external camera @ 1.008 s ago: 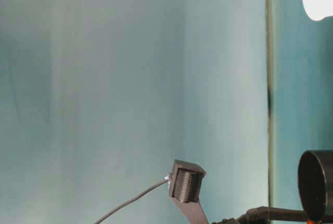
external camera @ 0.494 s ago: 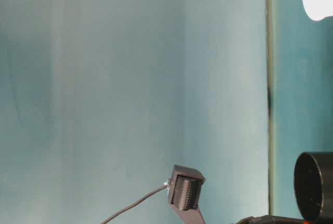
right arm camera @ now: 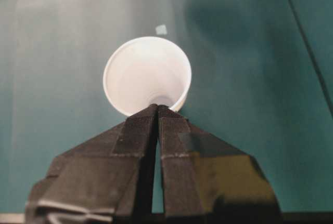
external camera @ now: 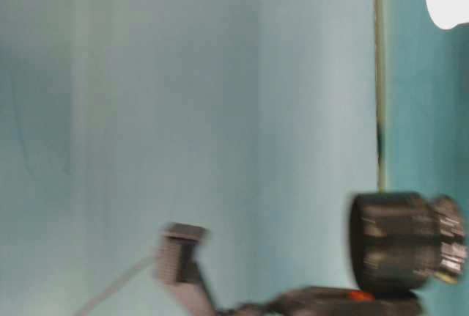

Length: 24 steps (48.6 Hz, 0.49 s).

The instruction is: Put the paper cup into the moved red handle cup holder.

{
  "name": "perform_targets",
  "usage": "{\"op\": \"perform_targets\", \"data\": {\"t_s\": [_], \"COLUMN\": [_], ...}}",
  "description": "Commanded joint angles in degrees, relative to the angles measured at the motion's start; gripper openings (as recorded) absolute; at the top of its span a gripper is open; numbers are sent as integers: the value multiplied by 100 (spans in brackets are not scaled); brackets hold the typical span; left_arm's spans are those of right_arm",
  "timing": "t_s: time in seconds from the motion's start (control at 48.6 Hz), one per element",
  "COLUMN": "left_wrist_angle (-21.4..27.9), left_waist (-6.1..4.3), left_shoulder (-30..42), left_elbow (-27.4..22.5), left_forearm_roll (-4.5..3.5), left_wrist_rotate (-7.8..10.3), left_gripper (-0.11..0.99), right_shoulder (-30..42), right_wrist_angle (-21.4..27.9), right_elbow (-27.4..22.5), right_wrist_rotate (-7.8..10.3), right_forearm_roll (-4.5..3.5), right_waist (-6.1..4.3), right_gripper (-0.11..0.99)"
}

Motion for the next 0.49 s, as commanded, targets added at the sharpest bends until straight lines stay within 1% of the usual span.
{"op": "perform_targets", "data": {"t_s": [0.0,0.021,0.082,0.103,0.144,0.185,0.288,0.473], "left_wrist_angle": [246,290,343,352,369,378,378,255], "left_waist": [-167,-202,-325,-352,-422,-466,-475,-448], "left_shoulder": [-88,-53,70,123,264,369,624,1020], "left_elbow": [-431,-492,-686,-747,-905,-1020,-1204,-1310], "left_forearm_roll": [18,18,9,18,9,18,18,9], "left_wrist_rotate": [9,9,0,-9,0,0,-9,0], "left_gripper": [29,29,29,29,29,29,29,29], "right_shoulder": [35,35,35,35,35,35,35,35], "right_wrist_angle": [-44,-44,-53,-53,-53,-53,-53,-62], "right_elbow": [-123,-123,-123,-123,-123,-123,-123,-123], "right_wrist_rotate": [53,53,53,53,53,53,53,53], "right_forearm_roll": [9,0,9,0,9,0,9,0], "right_waist": [-9,-9,-9,-9,-9,-9,-9,-9], "right_gripper": [-8,-8,-8,-8,-8,-8,-8,-8]}}
